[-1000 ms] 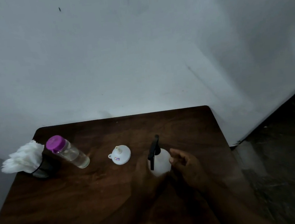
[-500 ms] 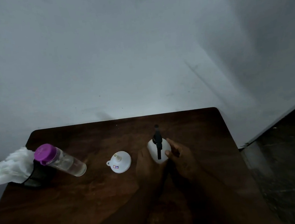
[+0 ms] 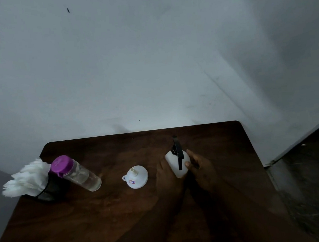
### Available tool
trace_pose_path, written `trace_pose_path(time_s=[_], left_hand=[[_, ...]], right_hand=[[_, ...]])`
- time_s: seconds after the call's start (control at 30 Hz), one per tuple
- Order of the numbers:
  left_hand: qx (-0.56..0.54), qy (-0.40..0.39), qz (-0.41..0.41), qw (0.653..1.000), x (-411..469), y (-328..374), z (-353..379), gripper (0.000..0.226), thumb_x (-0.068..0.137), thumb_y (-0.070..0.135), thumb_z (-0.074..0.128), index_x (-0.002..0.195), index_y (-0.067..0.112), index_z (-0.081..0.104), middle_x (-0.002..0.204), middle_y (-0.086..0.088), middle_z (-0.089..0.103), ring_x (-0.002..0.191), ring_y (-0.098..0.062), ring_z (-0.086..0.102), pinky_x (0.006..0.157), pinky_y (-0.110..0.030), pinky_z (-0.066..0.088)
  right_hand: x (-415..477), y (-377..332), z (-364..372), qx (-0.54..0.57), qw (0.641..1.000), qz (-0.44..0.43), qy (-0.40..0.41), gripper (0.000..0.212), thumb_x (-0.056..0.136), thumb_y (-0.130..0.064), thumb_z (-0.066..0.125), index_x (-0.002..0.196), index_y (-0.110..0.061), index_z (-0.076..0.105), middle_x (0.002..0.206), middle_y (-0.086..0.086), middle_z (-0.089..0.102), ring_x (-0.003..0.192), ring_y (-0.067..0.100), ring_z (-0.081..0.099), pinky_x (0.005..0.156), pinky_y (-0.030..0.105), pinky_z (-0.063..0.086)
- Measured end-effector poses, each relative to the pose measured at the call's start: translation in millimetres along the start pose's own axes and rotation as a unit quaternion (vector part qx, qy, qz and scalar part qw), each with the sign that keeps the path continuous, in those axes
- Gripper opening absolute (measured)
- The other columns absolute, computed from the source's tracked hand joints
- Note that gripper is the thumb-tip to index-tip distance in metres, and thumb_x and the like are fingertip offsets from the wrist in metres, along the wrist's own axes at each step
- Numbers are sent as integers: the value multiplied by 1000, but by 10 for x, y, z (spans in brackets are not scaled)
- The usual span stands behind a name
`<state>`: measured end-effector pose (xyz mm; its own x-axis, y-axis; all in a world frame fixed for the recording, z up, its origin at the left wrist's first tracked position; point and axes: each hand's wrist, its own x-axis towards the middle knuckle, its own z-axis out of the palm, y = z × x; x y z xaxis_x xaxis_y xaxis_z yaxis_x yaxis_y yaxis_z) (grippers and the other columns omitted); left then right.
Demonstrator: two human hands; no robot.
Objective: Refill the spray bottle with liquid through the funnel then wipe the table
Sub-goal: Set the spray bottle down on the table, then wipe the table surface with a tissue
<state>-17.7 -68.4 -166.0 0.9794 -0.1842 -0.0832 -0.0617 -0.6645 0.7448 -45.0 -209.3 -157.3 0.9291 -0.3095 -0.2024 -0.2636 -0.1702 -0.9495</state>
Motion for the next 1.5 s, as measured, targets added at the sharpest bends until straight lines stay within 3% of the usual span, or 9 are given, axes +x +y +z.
trace_pose_path(time_s=[0.1, 0.2, 0.37, 0.47, 0.6, 0.73, 1.0, 1.17, 1.5], left_hand=[[-9, -7, 13, 1000, -67, -25, -74, 118, 75, 59, 77, 160, 8, 15, 163, -7, 28, 147, -21, 31, 117, -31, 28], [17, -29, 35, 999, -207, -74, -200, 119, 72, 38, 84, 161, 9, 10, 164, -8, 25, 149, -23, 29, 118, -32, 28], [36, 19, 102, 994, -583, -199, -497, 85, 86, 51, 57, 157, 13, 31, 163, -2, 34, 150, -15, 31, 122, -32, 27], [25, 93, 138, 986, -806, -271, -745, 51, 94, 38, 55, 142, 18, 54, 141, 0, 59, 134, 0, 43, 117, -15, 26], [-56, 98, 70, 991, -979, -251, -1188, 25, 95, 35, 61, 120, 33, 60, 111, 15, 66, 101, 3, 61, 89, -24, 52], [-85, 128, 51, 987, -1075, -399, -1703, 22, 99, 36, 59, 120, 33, 64, 107, 17, 70, 96, 6, 63, 83, -16, 50], [-112, 216, -21, 970, -1123, -985, -2571, 10, 101, 35, 56, 100, 33, 66, 90, 17, 70, 83, 3, 65, 72, -23, 54], [-137, 256, -78, 954, -997, -1442, -2966, 10, 98, 25, 61, 98, 31, 69, 90, 15, 72, 85, 2, 67, 74, -24, 55], [-222, 302, -218, 901, -400, -2049, -3391, 11, 95, 29, 68, 90, 20, 71, 80, 6, 72, 74, -7, 67, 63, -24, 46]], right_hand=[[-115, -108, 24, -10, 999, 23, 32, 54, 98, -25, 61, 147, -9, 43, 138, -9, 46, 127, 9, 47, 87, 3, 42], [-346, -148, 104, -63, 989, 3, 136, 22, 100, -39, 53, 111, -24, 64, 113, -7, 67, 101, 9, 62, 80, 24, 51], [-761, -290, 424, -126, 967, 45, 217, 29, 99, -42, 50, 80, -23, 62, 79, -4, 63, 77, 16, 62, 66, 31, 47], [-1014, -453, 716, -122, 973, 12, 195, 31, 97, -42, 53, 76, -22, 63, 75, -5, 64, 74, 15, 63, 65, 31, 46], [-1197, -703, 1092, -119, 982, -39, 144, 26, 96, -41, 57, 74, -28, 62, 71, -11, 65, 70, 5, 61, 61, 27, 45], [-1295, -975, 1592, -129, 986, -75, 79, 22, 96, -44, 56, 80, -32, 64, 74, -11, 67, 71, 3, 63, 65, 29, 51], [-1300, -1489, 2668, -111, 988, -97, -34, 14, 95, -41, 60, 86, -32, 65, 78, -11, 69, 75, -1, 63, 69, 25, 51], [-1217, -1627, 3273, -124, 983, -120, -61, 10, 92, -32, 66, 83, -29, 67, 75, -13, 68, 72, -2, 62, 64, 20, 46], [-798, -1684, 4097, -149, 979, -132, -54, 5, 86, -28, 69, 83, -24, 66, 78, -11, 68, 74, 6, 64, 69, 34, 54]])
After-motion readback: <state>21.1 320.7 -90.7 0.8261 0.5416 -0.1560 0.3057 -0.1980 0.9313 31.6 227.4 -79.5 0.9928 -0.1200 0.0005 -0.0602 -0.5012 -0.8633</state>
